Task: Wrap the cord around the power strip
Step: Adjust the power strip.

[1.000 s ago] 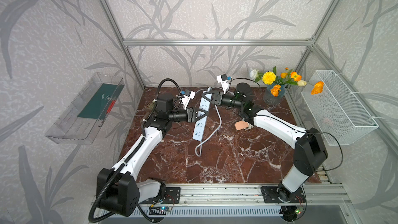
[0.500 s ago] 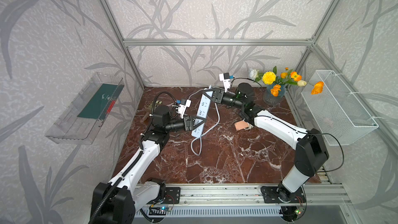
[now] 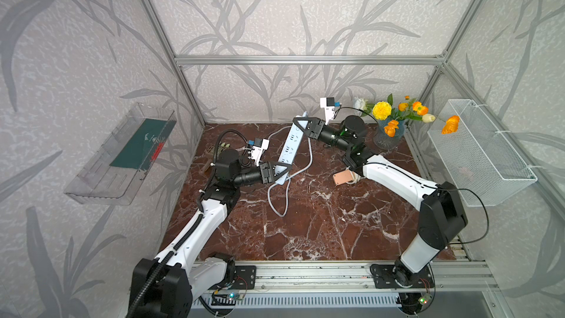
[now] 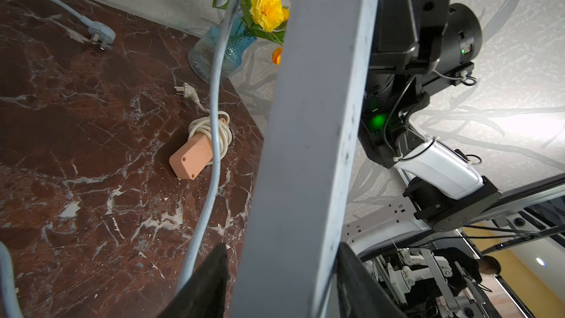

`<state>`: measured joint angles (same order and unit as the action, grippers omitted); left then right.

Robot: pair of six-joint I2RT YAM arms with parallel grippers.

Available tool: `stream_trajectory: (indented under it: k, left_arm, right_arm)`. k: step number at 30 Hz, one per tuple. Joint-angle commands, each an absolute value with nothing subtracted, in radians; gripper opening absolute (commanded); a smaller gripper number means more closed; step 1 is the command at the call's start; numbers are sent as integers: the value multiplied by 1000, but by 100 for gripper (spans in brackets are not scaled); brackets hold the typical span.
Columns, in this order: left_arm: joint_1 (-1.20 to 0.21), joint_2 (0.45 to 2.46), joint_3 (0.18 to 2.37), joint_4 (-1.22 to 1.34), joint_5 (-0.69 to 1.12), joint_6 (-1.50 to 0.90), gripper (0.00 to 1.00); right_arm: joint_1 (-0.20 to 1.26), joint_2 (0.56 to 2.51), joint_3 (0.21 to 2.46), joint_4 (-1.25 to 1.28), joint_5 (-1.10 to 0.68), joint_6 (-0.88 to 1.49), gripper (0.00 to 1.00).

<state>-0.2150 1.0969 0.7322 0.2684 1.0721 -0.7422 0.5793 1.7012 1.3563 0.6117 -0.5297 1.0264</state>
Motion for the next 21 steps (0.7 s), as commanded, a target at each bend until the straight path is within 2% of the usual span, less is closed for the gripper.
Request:
stream_trajectory:
  k: [1, 2, 3, 4, 5, 8, 10, 17, 21]
  left_arm:
    - [-218, 1110, 765, 276, 1081, -784, 35]
    - [-218, 1115, 773, 271, 1080, -782, 23]
    - [-217, 1117, 781, 261, 1075, -776, 16]
    - [-216, 1118, 791, 243, 1067, -766, 11]
    - [-213, 1118, 803, 223, 1058, -754, 7]
    - [-189, 1116, 845, 179, 1041, -737, 0]
    - [-167, 1112, 892, 125, 1012, -710, 0]
    - [-127, 1162, 1126, -140, 875, -569, 0]
    - [-127, 1205, 1236, -176, 868, -558, 0]
  right_arm:
    - [573, 1701, 1385, 733, -469, 1019, 9]
    - [573, 1701, 1386, 733, -468, 1012, 11]
    - [574, 1701, 1389, 725, -468, 1006, 14]
    - [573, 1701, 1390, 708, -468, 999, 18]
    - [572, 1701, 1389, 694, -465, 990, 29]
    - [569, 1686, 1360, 661, -441, 965, 57]
    - [562, 1660, 1324, 643, -424, 955, 66]
    - [562, 1557, 1041, 701, -391, 971, 72]
    - [662, 1519, 907, 608, -310, 788, 74]
